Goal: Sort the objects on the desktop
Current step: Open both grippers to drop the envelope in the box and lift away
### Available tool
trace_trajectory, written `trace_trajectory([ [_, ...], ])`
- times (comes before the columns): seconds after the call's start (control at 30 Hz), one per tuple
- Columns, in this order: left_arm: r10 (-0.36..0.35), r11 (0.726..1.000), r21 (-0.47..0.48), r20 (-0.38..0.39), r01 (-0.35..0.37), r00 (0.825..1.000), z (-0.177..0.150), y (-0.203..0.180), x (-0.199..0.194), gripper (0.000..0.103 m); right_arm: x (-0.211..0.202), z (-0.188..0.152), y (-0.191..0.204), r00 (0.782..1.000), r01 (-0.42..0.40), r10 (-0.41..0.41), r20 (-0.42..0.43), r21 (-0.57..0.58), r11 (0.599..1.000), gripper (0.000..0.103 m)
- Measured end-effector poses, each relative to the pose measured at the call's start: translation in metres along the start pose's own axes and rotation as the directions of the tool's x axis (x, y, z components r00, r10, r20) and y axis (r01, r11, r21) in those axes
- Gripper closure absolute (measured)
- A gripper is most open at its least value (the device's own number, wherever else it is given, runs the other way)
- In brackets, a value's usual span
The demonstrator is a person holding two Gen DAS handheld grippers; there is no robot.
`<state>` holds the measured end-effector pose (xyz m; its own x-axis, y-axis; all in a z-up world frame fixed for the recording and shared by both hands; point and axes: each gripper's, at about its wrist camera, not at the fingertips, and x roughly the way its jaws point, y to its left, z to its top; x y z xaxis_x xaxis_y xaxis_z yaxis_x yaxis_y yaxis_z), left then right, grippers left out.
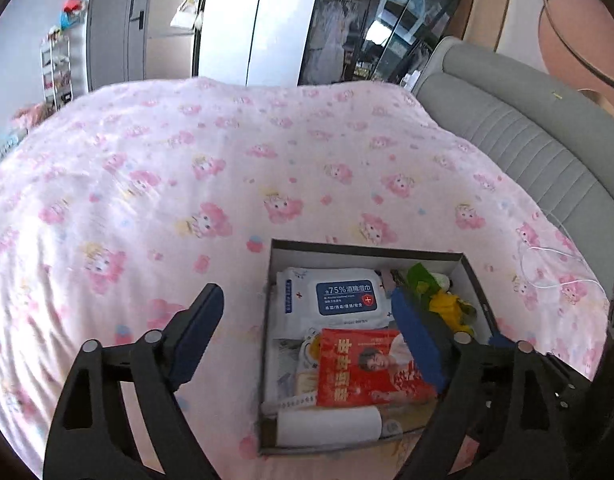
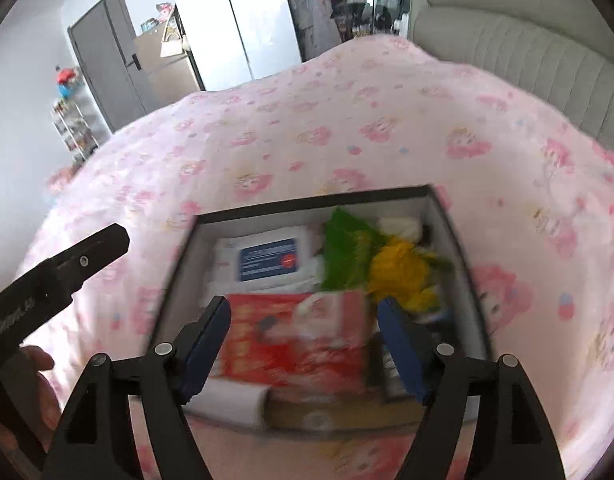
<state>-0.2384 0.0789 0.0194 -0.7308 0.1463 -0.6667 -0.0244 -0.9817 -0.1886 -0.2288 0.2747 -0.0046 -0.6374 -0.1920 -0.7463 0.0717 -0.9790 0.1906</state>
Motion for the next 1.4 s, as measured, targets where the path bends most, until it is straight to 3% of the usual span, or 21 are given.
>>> trace_trajectory([
  [0.37,0.033,0.999,0.016,0.079,-0.034,0.996,0.001,0.015,-0.095,0.002,-0.087,-0.003,0.053,0.993,0.022,-0.017,0.12,-0.045,0.999,0.029],
  [0.9,0.099,0.99,0.085,0.148,-0.113,0.984,-0.039,-0.001,-0.208,0.001,-0.173,-0.045,0.066,0.98,-0.035,0.048,0.193,-0.066,0.997,0.028],
  [1.03,0.118,0.988,0.087,0.147,-0.131,0.982,-0.062,0.004,-0.227,0.001,-0.184,-0.071,0.064,0.979,-0.097,0.106,0.173,-0.06,0.993,0.024],
  [1.4,0.14,0.985,0.079,0.121,-0.151,0.983,-0.092,0.013,-0.24,0.001,-0.197,-0.103,0.073,0.978,-0.102,0.116,0.173,-0.085,0.991,0.024],
])
